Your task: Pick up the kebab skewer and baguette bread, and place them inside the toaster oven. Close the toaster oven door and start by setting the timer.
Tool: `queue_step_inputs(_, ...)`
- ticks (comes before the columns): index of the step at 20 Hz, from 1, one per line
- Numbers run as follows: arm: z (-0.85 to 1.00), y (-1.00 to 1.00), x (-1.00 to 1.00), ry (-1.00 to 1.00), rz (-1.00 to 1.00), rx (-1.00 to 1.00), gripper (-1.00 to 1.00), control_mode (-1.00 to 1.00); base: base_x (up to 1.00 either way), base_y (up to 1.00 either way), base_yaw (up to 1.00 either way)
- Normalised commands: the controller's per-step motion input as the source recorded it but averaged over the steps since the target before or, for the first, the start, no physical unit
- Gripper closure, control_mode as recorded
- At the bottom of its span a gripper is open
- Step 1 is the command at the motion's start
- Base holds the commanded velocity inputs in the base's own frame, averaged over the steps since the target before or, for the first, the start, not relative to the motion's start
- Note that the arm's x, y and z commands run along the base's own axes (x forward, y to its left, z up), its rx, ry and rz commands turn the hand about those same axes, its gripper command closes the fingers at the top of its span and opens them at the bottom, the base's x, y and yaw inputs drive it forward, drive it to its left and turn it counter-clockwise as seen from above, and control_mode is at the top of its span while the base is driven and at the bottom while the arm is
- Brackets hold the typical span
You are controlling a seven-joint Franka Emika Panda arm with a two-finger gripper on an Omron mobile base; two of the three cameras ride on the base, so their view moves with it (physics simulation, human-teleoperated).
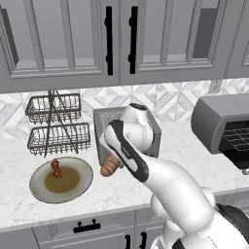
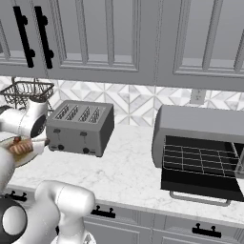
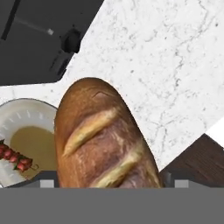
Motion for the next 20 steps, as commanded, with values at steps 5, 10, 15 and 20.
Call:
queue_step_inputs(5,0.32,-1.0,0.01,0.0,-0.4,0.08,1.0,-1.0,0.0,0.0,0.0)
queue_step_inputs(10,0.47,-1.0,0.0,0.0,-0.33,0.02,1.0,-1.0,0.0,0.0,0.0)
queue_step_inputs(15,0.26,-0.99,0.0,-0.01,-0.3,0.01,1.0,-1.0,0.0,0.0,0.0)
queue_step_inputs(20,0.05,-0.93,0.0,-0.04,-0.31,0.0,1.0,-1.0,0.0,0.0,0.0)
